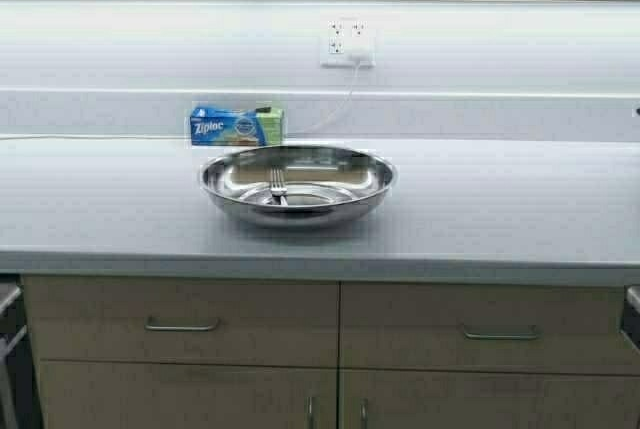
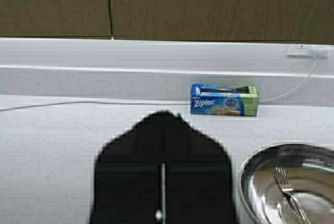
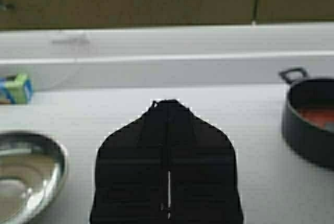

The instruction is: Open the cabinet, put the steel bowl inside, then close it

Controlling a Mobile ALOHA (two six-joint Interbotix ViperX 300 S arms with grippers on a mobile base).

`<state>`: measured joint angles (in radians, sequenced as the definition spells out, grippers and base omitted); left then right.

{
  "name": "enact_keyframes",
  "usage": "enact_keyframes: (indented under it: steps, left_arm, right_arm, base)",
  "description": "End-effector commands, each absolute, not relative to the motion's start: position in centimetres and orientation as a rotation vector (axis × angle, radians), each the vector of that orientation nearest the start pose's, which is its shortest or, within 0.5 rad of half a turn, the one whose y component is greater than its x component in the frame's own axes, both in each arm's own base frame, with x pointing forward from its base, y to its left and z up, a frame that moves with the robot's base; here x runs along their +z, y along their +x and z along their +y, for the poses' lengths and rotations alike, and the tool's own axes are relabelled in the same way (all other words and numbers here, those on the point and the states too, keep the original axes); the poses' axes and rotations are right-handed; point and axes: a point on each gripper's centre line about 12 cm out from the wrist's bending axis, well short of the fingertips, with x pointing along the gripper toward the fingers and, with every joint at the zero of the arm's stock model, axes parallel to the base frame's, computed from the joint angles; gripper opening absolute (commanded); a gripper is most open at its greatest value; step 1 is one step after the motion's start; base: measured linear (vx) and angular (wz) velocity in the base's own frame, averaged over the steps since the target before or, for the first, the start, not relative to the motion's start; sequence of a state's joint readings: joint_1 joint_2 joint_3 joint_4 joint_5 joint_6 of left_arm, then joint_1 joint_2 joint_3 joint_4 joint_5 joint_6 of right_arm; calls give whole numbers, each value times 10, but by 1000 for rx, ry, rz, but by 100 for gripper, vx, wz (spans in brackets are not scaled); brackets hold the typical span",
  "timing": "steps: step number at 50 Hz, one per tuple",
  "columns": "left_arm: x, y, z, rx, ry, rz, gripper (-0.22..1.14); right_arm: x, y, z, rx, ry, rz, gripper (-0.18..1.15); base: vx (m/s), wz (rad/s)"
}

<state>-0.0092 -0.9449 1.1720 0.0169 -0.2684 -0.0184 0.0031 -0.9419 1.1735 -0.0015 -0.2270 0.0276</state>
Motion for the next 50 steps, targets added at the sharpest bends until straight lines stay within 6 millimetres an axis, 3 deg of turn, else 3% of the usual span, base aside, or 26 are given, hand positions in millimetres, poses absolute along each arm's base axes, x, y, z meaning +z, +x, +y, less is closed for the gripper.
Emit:
enact_keyframes:
  steps: [1, 17, 22, 26, 33, 35, 37, 43, 50]
  left_arm:
    - [292, 202, -2, -13, -11, -55, 2]
    - [291, 205, -4, -22, -36, -59, 3]
    - [291, 204, -13, -69, -43, -66, 10]
    - [291, 202, -26, -130, -46, -65, 31]
    - [292, 194, -66, -332, -81, -55, 93]
    - [291, 191, -78, -390, -83, -45, 107]
    - [288, 189, -88, -437, -79, -32, 110]
    - [281, 193, -109, -515, -71, 9, 101]
    - [274, 209, -135, -575, -67, 20, 103]
  right_arm:
    - [287, 205, 1, 7, 25, -8, 6]
    - [291, 201, 3, 15, 28, -29, 6]
    - [289, 201, 14, 69, 33, -19, 15]
    - [290, 200, 25, 127, 40, -16, 40]
    - [291, 194, 57, 286, 46, -18, 102]
    - [293, 190, 69, 352, 50, -27, 110]
    - [296, 187, 78, 396, 59, -37, 107]
    - [303, 184, 97, 483, 96, -77, 103]
    - [305, 200, 120, 533, 104, -82, 103]
  base:
    - [30, -6]
    - [28, 0]
    - [27, 6]
    - [25, 6]
    - [20, 3]
    - [17, 4]
    - [16, 4]
    - [13, 3]
    - [8, 1]
